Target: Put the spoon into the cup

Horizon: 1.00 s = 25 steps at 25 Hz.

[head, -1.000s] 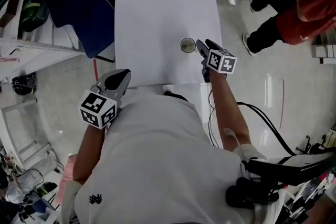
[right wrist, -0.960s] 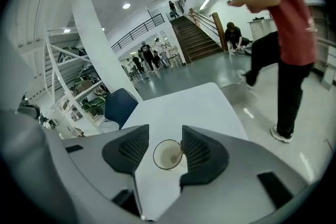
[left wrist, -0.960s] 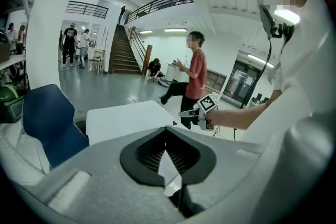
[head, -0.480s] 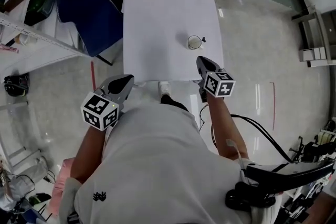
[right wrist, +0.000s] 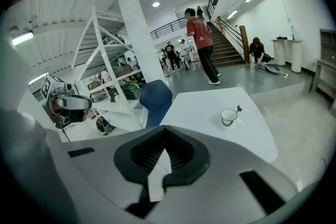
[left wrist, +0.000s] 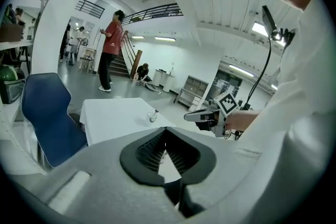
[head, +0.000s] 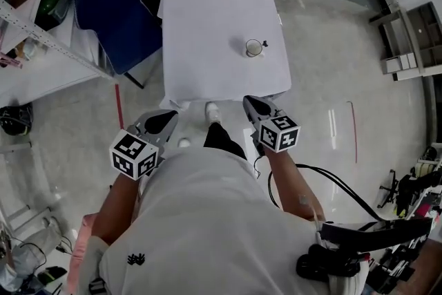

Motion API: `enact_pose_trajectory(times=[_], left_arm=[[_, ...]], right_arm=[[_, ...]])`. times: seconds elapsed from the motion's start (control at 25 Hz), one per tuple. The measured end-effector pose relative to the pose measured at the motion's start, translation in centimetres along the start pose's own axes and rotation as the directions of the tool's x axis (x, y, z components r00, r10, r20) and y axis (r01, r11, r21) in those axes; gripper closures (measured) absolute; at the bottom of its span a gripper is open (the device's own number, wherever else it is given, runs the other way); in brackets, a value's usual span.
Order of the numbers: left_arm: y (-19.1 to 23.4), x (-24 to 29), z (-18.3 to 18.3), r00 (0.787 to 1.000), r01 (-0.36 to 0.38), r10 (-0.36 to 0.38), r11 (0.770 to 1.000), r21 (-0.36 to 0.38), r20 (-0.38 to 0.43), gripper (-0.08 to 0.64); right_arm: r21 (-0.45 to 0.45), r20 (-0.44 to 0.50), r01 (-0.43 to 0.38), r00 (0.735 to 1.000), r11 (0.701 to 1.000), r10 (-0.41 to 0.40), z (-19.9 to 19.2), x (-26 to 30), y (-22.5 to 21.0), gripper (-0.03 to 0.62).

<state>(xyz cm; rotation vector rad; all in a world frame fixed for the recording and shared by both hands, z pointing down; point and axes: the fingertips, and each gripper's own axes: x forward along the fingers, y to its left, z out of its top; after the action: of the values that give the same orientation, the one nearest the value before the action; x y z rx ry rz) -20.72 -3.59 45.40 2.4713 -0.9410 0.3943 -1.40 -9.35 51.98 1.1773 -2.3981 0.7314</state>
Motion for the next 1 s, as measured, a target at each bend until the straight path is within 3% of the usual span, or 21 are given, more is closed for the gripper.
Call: enact_pose_trajectory(times=[0.44, 1.0], left_arm=[[-4.3, -1.9, -3.1, 0.998, 0.062, -0.061, 0.997, 0.045, -0.015, 0.551], [-5.4, -4.8, -5.1, 0.998, 0.066, -0.066, 0.997, 0.042, -0.014, 0.551]], right_arm=[[-0.045, 0.005, -0.068, 0.998, 0.997, 0.069, -3.2, -3.6, 6.8, 0.583], [-0.089, -0.015, -0.133, 0.991, 0.987, 0.132, -4.8, -3.8, 12.2, 0.584]])
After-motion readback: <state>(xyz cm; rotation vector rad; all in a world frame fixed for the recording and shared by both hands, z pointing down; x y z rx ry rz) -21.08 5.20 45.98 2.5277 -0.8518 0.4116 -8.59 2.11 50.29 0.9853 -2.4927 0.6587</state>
